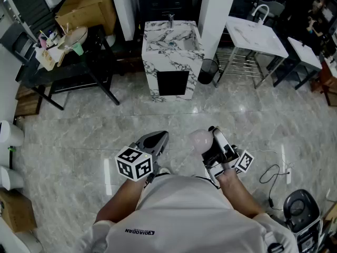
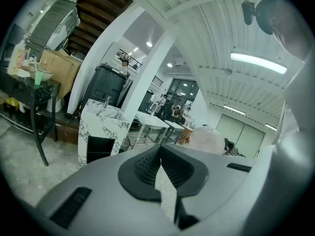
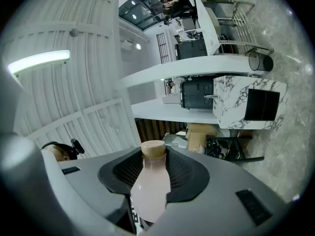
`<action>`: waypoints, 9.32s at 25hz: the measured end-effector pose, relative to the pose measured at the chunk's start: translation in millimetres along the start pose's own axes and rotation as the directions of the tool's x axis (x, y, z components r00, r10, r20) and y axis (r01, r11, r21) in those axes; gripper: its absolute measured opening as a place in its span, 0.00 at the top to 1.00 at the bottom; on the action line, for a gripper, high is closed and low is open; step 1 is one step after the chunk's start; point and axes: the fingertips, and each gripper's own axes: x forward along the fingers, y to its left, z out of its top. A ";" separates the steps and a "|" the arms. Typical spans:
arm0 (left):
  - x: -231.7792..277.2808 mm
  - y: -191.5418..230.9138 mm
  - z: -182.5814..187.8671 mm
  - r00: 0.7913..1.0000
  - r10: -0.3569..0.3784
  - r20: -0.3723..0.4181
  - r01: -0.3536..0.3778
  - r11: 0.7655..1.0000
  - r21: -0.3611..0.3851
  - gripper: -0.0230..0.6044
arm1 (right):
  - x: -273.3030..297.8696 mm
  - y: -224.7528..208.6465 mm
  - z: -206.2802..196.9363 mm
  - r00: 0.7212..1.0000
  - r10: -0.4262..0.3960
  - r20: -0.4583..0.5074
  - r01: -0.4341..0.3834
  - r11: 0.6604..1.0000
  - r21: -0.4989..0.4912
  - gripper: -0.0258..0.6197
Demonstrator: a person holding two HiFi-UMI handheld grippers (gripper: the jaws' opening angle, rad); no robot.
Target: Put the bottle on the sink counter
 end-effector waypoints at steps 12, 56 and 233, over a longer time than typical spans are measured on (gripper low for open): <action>-8.3 7.4 0.8 1.000 -0.008 -0.004 0.008 1.000 0.007 0.94 | 5.7 0.6 -8.8 1.000 0.004 0.007 -0.004 1.000 -0.007 0.70; -18.9 71.8 -3.7 0.999 0.038 -0.028 -0.038 0.999 -0.027 0.94 | 50.1 -38.4 -18.9 1.000 -0.019 -0.007 0.019 1.000 -0.007 0.70; 378.4 639.4 348.5 0.988 0.120 -0.092 -0.124 0.992 -0.036 0.94 | 643.4 -563.8 296.8 0.849 -0.477 -0.226 0.267 0.758 -0.595 0.70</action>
